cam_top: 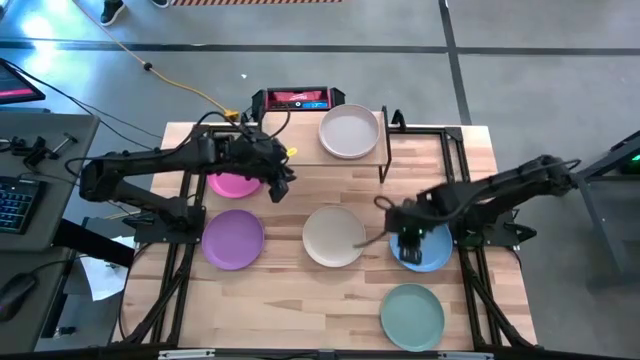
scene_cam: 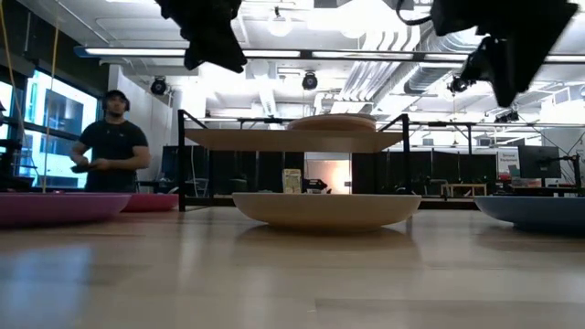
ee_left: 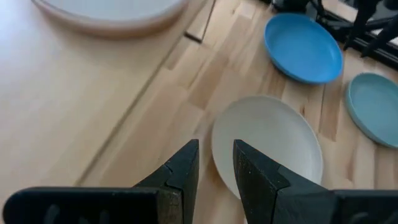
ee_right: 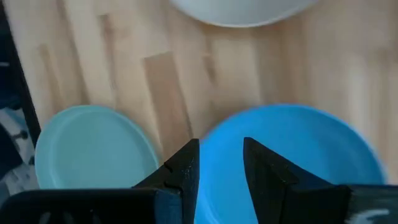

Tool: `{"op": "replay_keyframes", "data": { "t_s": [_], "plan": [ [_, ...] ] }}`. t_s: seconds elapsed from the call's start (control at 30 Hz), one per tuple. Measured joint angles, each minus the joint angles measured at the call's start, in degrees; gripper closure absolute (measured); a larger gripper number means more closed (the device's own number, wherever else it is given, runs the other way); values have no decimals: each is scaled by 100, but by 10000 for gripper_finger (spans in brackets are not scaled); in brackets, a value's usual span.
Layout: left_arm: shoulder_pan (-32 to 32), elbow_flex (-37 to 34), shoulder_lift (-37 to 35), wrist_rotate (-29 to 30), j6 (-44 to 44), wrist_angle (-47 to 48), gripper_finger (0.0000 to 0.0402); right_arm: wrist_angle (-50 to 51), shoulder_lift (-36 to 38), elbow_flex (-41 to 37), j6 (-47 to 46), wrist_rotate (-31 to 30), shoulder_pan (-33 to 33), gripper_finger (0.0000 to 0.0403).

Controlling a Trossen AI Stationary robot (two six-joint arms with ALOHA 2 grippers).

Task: Place and stack plates onto a shelf
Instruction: Stack the light blue plate on top of the gray stacked plates on the shelf

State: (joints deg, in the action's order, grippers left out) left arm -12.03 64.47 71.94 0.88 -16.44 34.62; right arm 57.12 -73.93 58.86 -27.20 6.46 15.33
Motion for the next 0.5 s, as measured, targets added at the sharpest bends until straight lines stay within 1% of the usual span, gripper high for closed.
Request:
{"op": "replay_keyframes", "data": {
  "t_s": [0.17,0.27,0.4,0.5],
  "plan": [
    [181,0,0,2,-294,161,312,-921,-11,-375,-131,-79,625,300],
    [285,0,0,8,-441,222,312,-1180,-52,-545,-134,-310,988,300],
    [434,0,0,144,-623,216,312,-1674,-202,-832,-300,-326,1439,300],
    [530,0,0,210,-759,208,312,-1751,-436,-928,-420,-396,1726,300]
  ]
}}
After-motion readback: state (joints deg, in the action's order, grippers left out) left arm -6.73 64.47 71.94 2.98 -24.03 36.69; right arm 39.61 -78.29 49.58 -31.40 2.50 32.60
